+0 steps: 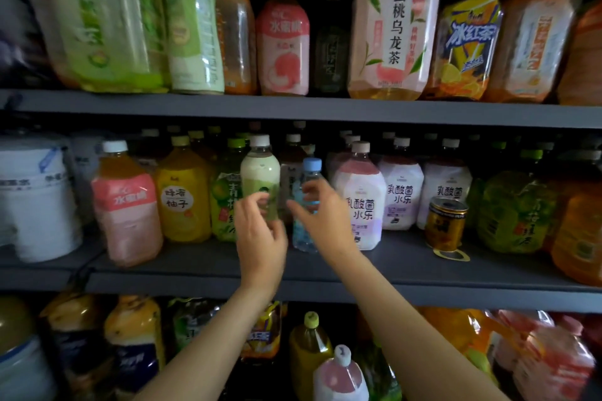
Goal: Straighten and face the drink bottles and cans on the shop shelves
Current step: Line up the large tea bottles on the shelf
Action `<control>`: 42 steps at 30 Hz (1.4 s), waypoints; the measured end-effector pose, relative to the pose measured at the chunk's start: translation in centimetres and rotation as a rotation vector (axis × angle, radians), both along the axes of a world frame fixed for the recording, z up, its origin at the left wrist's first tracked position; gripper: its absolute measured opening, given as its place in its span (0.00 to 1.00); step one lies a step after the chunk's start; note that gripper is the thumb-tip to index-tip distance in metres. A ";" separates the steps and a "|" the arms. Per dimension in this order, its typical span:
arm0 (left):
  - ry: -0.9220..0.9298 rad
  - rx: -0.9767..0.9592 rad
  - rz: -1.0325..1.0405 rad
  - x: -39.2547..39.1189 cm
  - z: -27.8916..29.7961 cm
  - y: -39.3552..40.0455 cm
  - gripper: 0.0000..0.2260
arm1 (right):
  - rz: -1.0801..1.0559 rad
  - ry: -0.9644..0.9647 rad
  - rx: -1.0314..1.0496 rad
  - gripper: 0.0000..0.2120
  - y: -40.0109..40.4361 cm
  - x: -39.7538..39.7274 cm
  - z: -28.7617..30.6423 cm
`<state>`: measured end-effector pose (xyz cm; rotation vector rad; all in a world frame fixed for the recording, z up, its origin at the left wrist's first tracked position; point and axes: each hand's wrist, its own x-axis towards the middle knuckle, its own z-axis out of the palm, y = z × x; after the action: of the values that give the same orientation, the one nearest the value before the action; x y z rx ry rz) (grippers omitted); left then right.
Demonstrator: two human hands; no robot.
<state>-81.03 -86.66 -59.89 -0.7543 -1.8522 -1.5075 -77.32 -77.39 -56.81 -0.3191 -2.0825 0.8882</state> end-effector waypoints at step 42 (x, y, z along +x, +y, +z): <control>0.048 -0.041 -0.079 -1.5 7.2 -6.8 0.19 | -0.080 0.204 0.190 0.02 -5.2 1.6 6.6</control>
<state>-82.55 -93.46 -52.69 -0.8847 -1.8416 -1.4909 -75.75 -82.63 -50.25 -0.1996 -1.9325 0.6421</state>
